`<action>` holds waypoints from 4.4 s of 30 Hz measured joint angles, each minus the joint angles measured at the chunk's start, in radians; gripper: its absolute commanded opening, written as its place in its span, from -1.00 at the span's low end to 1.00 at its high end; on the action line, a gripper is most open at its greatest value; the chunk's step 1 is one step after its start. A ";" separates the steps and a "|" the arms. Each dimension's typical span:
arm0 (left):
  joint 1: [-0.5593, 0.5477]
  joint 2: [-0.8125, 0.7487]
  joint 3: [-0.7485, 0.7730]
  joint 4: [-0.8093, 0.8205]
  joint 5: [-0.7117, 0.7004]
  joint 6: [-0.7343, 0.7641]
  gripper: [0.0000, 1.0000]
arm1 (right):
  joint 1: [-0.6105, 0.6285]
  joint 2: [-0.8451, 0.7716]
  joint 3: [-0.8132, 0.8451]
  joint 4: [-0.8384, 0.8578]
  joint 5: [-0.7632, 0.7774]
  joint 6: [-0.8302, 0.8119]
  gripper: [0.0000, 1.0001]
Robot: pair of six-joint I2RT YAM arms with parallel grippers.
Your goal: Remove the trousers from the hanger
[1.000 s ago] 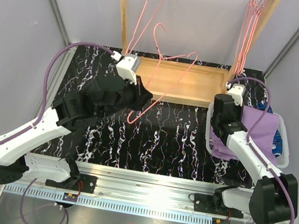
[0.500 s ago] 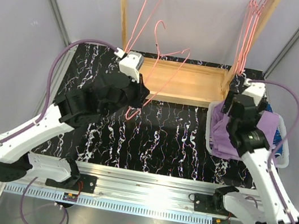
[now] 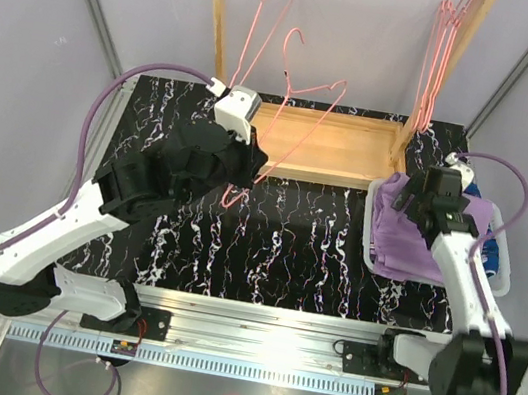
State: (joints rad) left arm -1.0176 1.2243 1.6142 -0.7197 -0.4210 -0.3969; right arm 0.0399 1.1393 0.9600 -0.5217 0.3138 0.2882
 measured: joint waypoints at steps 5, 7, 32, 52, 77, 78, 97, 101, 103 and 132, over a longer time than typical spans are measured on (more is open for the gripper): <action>-0.027 0.000 0.042 -0.030 -0.008 0.026 -1.00 | -0.075 0.296 0.000 0.063 -0.104 0.024 0.84; -0.050 0.000 0.062 -0.045 -0.017 0.045 -1.00 | -0.084 0.370 0.001 0.080 -0.124 0.022 0.85; -0.111 0.205 0.311 -0.047 -0.291 0.204 -1.00 | -0.106 -0.293 0.449 -0.260 -0.174 -0.072 0.99; 0.243 0.591 0.682 0.108 -0.180 0.325 -1.00 | -0.106 -0.723 0.257 -0.156 -0.899 0.214 0.99; 0.431 0.677 0.606 0.109 0.019 0.177 -0.62 | -0.067 -0.750 0.257 -0.211 -0.939 0.214 0.99; 0.432 0.661 0.600 0.102 0.030 0.164 -0.51 | -0.066 -0.750 0.257 -0.224 -0.928 0.203 0.99; 0.370 0.115 0.371 -0.030 0.095 0.073 0.98 | -0.034 -0.656 0.336 -0.511 -0.529 -0.083 0.99; 0.331 -0.027 0.204 -0.056 -0.039 0.101 0.98 | 0.031 -0.599 0.411 -0.545 -0.415 -0.131 0.99; 0.330 -0.085 0.118 -0.079 -0.109 0.108 0.98 | 0.064 -0.557 0.466 -0.565 -0.349 -0.153 0.99; 0.384 -0.792 -0.452 -0.361 -0.354 0.064 0.98 | 0.137 -0.668 0.492 -0.707 -0.085 -0.175 0.99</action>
State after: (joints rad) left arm -0.6338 0.4324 1.1622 -1.0805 -0.7750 -0.3325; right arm 0.1768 0.4713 1.4521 -1.2285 0.2283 0.1127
